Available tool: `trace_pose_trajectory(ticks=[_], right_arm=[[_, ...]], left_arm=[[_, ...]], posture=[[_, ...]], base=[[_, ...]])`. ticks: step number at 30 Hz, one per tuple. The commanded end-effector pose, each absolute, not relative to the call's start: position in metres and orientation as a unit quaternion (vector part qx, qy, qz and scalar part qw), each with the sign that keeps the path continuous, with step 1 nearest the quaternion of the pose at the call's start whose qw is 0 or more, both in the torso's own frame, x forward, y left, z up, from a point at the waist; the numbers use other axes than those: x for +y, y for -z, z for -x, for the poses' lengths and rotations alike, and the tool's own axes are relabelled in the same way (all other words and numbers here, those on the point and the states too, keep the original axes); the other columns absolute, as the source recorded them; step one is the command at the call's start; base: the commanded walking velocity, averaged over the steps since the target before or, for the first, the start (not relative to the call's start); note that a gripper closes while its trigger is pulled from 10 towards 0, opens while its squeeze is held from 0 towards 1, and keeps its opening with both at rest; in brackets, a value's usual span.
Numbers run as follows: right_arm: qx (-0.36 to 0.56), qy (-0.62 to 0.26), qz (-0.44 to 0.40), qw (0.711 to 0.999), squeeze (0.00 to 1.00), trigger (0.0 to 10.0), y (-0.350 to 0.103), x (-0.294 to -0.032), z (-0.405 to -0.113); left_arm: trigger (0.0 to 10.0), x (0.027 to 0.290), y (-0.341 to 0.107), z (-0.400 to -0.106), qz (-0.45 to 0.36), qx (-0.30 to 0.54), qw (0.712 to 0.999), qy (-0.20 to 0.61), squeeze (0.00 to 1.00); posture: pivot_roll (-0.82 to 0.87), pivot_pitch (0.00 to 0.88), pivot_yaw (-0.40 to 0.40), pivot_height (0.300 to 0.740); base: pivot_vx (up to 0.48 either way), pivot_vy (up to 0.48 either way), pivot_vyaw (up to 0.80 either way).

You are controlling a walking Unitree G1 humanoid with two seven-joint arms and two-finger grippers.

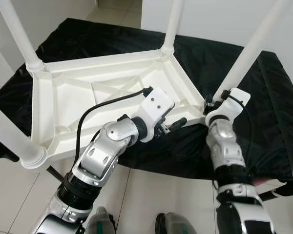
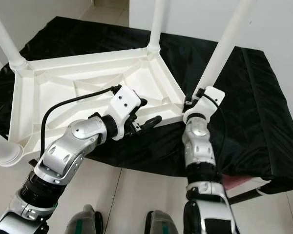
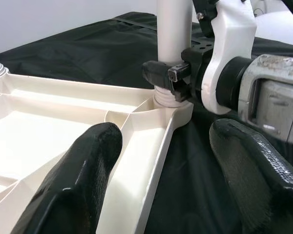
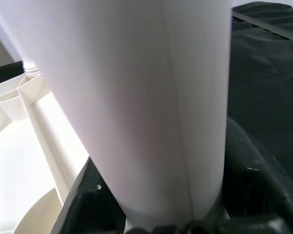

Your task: Building children table

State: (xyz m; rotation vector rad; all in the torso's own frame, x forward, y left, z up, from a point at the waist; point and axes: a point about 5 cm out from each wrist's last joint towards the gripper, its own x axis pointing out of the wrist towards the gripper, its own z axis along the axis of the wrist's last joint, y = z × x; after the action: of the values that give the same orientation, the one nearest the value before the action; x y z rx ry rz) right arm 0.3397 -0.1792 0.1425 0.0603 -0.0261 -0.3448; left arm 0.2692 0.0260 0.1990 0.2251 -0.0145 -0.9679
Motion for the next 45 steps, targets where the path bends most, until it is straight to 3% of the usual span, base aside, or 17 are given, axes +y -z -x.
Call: trace_pose_trajectory(ticks=[1, 10, 11, 15, 16, 17, 23, 24, 26, 27, 31, 36, 45], right_arm=[[-0.015, 0.188, -0.023, 0.982, 0.0, 0.0, -0.144, -0.178, -0.337], [-0.007, 0.211, -0.001, 0.978, 0.0, 0.2, -0.146, -0.184, -0.335], [-0.002, 0.21, -0.001, 0.978, 0.0, 10.0, -0.146, -0.185, -0.335], [-0.005, 0.179, -0.009, 0.984, 0.0, 10.0, -0.148, -0.184, -0.336], [-0.007, 0.169, -0.013, 0.985, 0.27, 10.0, -0.149, -0.184, -0.337], [-0.013, 0.154, -0.018, 0.988, 1.0, 10.0, -0.151, -0.185, -0.338], [-0.029, 0.09, -0.014, 0.995, 1.0, 10.0, -0.163, -0.192, -0.343], [-0.031, 0.049, -0.012, 0.998, 0.95, 10.0, -0.169, -0.194, -0.346], [-0.031, 0.041, -0.013, 0.999, 0.95, 10.0, -0.171, -0.195, -0.346], [-0.025, 0.002, -0.012, 1.0, 0.0, 10.0, -0.172, -0.193, -0.348], [-0.005, -0.055, -0.017, 0.998, 0.0, 10.0, -0.171, -0.194, -0.35], [0.013, -0.136, 0.034, 0.99, 0.0, 10.0, -0.161, -0.213, -0.352], [0.06, -0.167, 0.07, 0.982, 0.0, 10.0, -0.141, -0.229, -0.356]], left_arm=[[10.0, 0.024, -0.2, -0.268, -0.109, -0.008, 0.875, 0.472, 0.0], [10.0, 0.022, -0.196, -0.263, -0.111, -0.001, 0.867, 0.485, 0.0], [10.0, 0.022, -0.196, -0.263, -0.111, -0.001, 0.867, 0.486, 0.0], [10.0, 0.022, -0.196, -0.263, -0.111, 0.0, 0.867, 0.486, 0.0], [10.0, 0.022, -0.195, -0.262, -0.111, 0.0, 0.867, 0.486, 0.0], [10.0, 0.022, -0.195, -0.262, -0.112, 0.001, 0.866, 0.487, 0.0], [10.0, 0.021, -0.194, -0.261, -0.112, 0.002, 0.865, 0.489, 0.0], [10.0, 0.021, -0.194, -0.261, -0.113, 0.002, 0.865, 0.49, 0.0], [10.0, 0.021, -0.194, -0.261, -0.113, 0.002, 0.865, 0.49, 0.0], [10.0, 0.021, -0.194, -0.26, -0.113, 0.002, 0.864, 0.49, 0.0], [10.0, 0.021, -0.194, -0.26, -0.114, 0.002, 0.864, 0.491, 0.0], [10.0, 0.02, -0.194, -0.261, -0.114, 0.001, 0.862, 0.493, 0.0], [10.0, 0.019, -0.195, -0.262, -0.117, -0.001, 0.861, 0.495, 0.0]], posture=[[-0.04, 0.015, -0.034, 0.74], [-0.04, 0.015, -0.037, 0.74], [-0.04, 0.014, -0.038, 0.74], [-0.04, 0.013, -0.039, 0.74], [-0.04, 0.013, -0.039, 0.74], [-0.04, 0.012, -0.041, 0.74], [-0.04, 0.005, -0.043, 0.74], [-0.04, 0.006, -0.042, 0.74], [-0.04, 0.006, -0.042, 0.74], [-0.04, 0.003, -0.043, 0.74], [-0.04, 0.0, -0.042, 0.74], [-0.05, 0.0, -0.034, 0.74], [-0.05, 0.0, -0.035, 0.74]], base=[[0.0, 0.0, 0.0], [0.0, 0.0, 0.0], [0.0, 0.0, 0.0], [0.0, 0.0, 0.0], [0.0, 0.0, 0.0], [0.0, 0.0, 0.0], [0.0, 0.0, 0.0], [0.0, 0.0, 0.0], [0.0, 0.0, 0.0], [0.0, 0.0, 0.0], [0.0, 0.0, 0.0], [0.0, 0.0, 0.0], [0.0, 0.0, 0.0]])
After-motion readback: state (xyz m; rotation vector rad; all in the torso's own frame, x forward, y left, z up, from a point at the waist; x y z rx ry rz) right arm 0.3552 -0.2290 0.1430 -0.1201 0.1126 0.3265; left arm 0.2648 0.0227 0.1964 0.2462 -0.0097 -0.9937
